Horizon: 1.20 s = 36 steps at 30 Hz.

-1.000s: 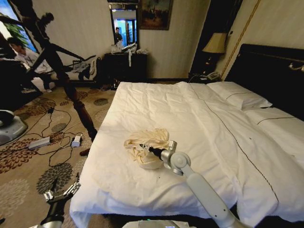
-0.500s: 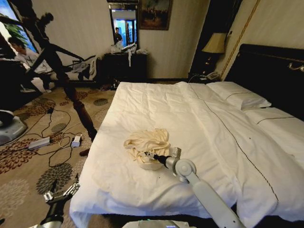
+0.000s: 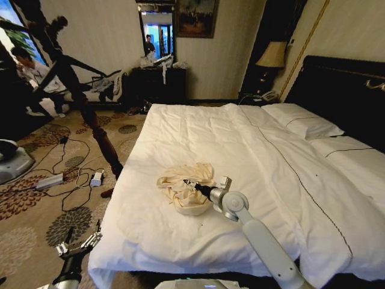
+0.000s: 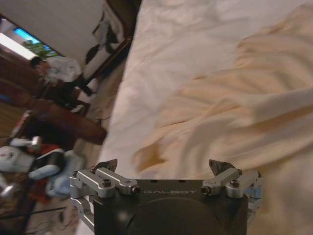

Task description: Pick up the clothes from the bed and hang them on the clothes hanger.

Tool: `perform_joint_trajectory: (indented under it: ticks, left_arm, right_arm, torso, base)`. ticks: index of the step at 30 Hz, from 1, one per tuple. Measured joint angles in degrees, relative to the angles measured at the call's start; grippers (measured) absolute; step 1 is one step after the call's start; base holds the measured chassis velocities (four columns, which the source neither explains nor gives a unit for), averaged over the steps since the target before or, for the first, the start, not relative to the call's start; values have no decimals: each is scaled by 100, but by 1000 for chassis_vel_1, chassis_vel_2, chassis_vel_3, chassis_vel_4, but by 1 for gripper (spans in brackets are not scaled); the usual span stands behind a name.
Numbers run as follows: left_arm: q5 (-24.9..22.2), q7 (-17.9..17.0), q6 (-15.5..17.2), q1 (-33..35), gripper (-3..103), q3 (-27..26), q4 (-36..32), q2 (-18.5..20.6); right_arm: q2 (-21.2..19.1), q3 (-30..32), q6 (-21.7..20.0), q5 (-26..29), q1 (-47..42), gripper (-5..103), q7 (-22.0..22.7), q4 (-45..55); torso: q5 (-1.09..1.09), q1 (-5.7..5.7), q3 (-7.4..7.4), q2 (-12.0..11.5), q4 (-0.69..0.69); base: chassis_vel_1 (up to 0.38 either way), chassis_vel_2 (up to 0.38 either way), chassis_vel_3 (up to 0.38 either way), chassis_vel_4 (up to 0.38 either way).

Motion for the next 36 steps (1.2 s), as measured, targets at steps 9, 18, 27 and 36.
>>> perform_joint_trajectory:
  ticks: [9, 18, 27, 36]
  left_arm:
    - [-44, -5, -3, 13, 97, -30, 43, 0]
    - [-112, -8, -12, -9, 97, -62, 74, 57]
    - [-115, -23, 13, -53, 97, -40, 77, 78]
    - [-73, -32, 30, -64, 97, -34, 14, 76]
  right_arm:
    - [199, -619, -288, -268, 40, 100, 459, -19]
    - [176, -663, -414, -486, 34, 100, 1003, -267]
    - [179, -195, -337, -90, 12, 100, 1182, -20]
    - [201, 9, -326, 34, -16, 100, 1187, -37]
  torso:
    - [-1, 0, 0, 0, 0]
    - [0, 0, 0, 0, 0]
    - [0, 0, 0, 0, 0]
    - [0, 0, 0, 0, 0]
  base:
    - [0, 0, 0, 0]
    - [0, 0, 0, 0]
    - [0, 0, 0, 0]
    - [0, 0, 0, 0]
